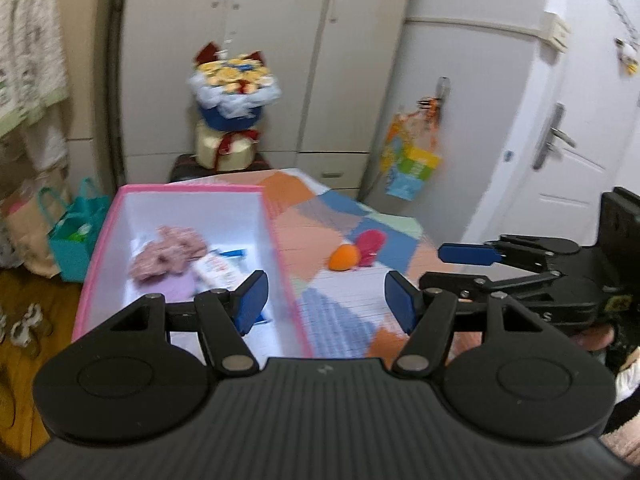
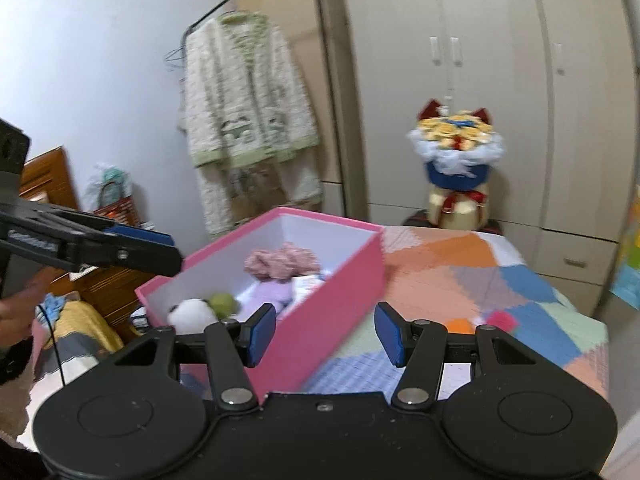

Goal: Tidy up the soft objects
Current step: 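Open both tools to drop the panda plush into the box, then move the left tool to the orange sponge while the right tool approaches the pink strawberry plush, then grasp the orange sponge with the left tool while the right tool grasps the strawberry plush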

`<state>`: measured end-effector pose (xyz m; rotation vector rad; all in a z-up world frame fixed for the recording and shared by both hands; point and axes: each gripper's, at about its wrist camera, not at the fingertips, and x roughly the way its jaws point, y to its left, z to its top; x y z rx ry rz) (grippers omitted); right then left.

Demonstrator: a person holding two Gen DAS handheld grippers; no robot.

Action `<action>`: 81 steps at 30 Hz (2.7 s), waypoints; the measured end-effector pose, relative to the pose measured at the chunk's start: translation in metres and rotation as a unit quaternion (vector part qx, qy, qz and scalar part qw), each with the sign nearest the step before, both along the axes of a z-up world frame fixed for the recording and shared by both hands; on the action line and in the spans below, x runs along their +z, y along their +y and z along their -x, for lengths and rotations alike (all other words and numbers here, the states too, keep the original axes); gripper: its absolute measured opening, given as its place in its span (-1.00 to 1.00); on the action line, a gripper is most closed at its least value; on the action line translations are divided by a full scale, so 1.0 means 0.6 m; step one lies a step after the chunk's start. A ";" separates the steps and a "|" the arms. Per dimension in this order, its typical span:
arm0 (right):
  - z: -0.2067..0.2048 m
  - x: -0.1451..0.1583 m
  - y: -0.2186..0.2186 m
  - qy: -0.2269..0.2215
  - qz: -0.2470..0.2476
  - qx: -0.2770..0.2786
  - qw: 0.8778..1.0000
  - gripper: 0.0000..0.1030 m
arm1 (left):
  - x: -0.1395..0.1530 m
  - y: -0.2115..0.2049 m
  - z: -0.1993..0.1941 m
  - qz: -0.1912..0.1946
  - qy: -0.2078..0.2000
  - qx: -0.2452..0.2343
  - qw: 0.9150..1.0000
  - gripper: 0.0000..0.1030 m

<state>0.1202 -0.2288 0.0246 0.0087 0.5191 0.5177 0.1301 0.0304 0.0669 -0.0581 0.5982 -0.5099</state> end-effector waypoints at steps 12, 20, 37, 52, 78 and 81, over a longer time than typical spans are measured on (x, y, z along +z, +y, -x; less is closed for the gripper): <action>-0.023 -0.040 -0.101 -0.017 0.025 -0.080 0.996 0.17 | -0.032 -0.145 -0.048 -0.003 0.004 -0.040 0.999 0.21; -0.088 -0.094 -0.128 -0.014 0.091 -0.087 0.992 0.17 | -0.097 -0.206 -0.129 0.008 0.055 0.002 0.998 0.20; -0.239 -0.193 -0.113 0.010 0.137 -0.036 0.990 0.17 | -0.244 -0.249 -0.273 0.077 0.099 0.171 0.977 0.16; -0.281 -0.226 -0.090 0.003 0.186 0.000 0.983 0.24 | -0.300 -0.264 -0.324 0.102 0.134 0.188 0.968 0.10; -0.239 -0.229 -0.097 0.004 0.167 -0.060 0.984 -0.16 | -0.289 -0.273 -0.287 0.076 0.103 0.152 0.980 -0.10; -0.233 -0.224 -0.103 0.016 0.153 -0.073 0.985 -0.16 | -0.284 -0.272 -0.273 0.073 0.101 0.148 0.981 -0.10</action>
